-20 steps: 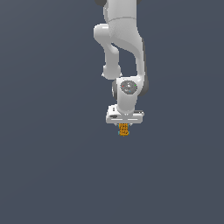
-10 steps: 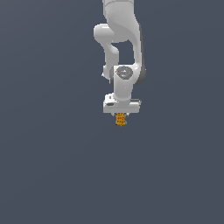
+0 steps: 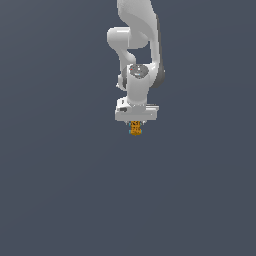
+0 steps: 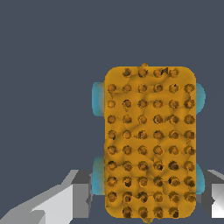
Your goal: Pick up the object and move it to a goal position.
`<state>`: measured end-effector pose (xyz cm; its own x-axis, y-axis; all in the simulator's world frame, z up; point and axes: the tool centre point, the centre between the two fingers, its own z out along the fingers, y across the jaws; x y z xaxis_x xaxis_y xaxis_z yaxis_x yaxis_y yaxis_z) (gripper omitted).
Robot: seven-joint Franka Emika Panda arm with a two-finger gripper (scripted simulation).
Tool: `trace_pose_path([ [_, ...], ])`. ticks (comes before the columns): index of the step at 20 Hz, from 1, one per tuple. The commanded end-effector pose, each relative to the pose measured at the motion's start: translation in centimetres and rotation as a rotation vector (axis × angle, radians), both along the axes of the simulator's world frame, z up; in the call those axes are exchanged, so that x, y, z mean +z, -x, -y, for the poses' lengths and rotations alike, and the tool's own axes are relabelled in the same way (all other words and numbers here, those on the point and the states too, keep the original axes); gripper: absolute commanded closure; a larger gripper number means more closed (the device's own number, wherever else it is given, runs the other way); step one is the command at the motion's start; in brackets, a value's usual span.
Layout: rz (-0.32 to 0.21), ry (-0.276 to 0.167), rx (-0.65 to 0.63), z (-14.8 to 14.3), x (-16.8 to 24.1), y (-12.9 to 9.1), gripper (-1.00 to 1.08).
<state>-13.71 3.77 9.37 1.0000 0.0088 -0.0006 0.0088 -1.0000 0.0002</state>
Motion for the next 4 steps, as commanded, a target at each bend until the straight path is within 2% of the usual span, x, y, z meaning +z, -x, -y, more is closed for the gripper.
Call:
trace_pose_path([
  [1,0.0,0.0,0.0,0.14,0.36,0.35,1.08],
  [4,0.0,0.0,0.0,0.19,0.49,0.46,1.08],
])
